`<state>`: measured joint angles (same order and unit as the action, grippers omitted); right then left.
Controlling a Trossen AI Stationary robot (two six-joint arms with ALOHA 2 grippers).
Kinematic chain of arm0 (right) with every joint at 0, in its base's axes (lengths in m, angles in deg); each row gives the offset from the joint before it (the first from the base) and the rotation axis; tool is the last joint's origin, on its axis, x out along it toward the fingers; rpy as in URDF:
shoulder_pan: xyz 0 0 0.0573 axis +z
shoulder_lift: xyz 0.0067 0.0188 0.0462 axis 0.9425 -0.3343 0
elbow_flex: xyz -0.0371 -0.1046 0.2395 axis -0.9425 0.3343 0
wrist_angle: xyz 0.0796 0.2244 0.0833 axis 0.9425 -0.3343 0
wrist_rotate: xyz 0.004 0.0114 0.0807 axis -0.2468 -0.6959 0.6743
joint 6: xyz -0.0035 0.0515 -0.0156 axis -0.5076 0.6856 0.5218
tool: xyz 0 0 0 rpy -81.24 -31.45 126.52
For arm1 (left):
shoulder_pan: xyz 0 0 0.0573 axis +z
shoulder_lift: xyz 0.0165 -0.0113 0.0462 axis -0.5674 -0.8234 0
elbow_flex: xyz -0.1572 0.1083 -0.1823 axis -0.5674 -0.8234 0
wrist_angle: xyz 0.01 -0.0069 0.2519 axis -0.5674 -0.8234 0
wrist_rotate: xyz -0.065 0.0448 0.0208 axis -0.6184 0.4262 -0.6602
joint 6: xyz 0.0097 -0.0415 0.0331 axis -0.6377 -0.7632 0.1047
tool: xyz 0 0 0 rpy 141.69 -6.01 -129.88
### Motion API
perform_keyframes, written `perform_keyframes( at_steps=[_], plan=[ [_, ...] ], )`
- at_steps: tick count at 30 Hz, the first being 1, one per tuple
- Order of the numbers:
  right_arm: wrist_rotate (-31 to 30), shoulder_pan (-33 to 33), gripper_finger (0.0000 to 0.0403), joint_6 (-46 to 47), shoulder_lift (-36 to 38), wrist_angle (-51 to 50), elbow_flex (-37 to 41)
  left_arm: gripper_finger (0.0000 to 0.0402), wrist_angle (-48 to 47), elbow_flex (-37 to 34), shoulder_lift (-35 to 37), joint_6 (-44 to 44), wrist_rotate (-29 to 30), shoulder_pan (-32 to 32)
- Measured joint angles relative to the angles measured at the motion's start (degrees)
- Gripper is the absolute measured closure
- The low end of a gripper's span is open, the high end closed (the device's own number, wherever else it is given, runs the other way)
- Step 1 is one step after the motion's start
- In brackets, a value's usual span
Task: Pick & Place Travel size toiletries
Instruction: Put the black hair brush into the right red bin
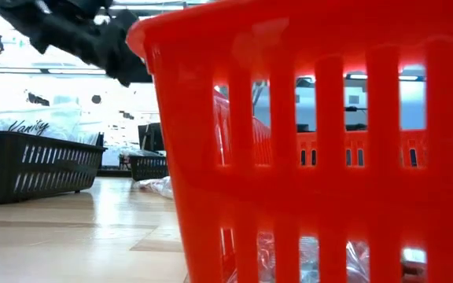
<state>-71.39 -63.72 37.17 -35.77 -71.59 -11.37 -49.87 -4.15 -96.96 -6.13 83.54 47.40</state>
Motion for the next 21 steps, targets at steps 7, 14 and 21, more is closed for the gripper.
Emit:
perform_keyframes(
  at_steps=[7,14,21],
  plan=[
    [-4.0,6.07,0.0402,0.34,3.4,7.46,-0.17,0.04,3.74,-4.9,12.68,-0.39,-3.93,-1.37],
    [-3.61,11.97,0.0402,4.32,4.26,5.91,-0.07,0.04,5.05,-4.9,10.33,-0.33,-4.01,-2.9],
    [-2.54,19.9,0.0401,15.05,6.66,2.04,-0.16,0.04,8.98,-4.9,5.26,-0.59,-6.61,-3.18]
  ],
)
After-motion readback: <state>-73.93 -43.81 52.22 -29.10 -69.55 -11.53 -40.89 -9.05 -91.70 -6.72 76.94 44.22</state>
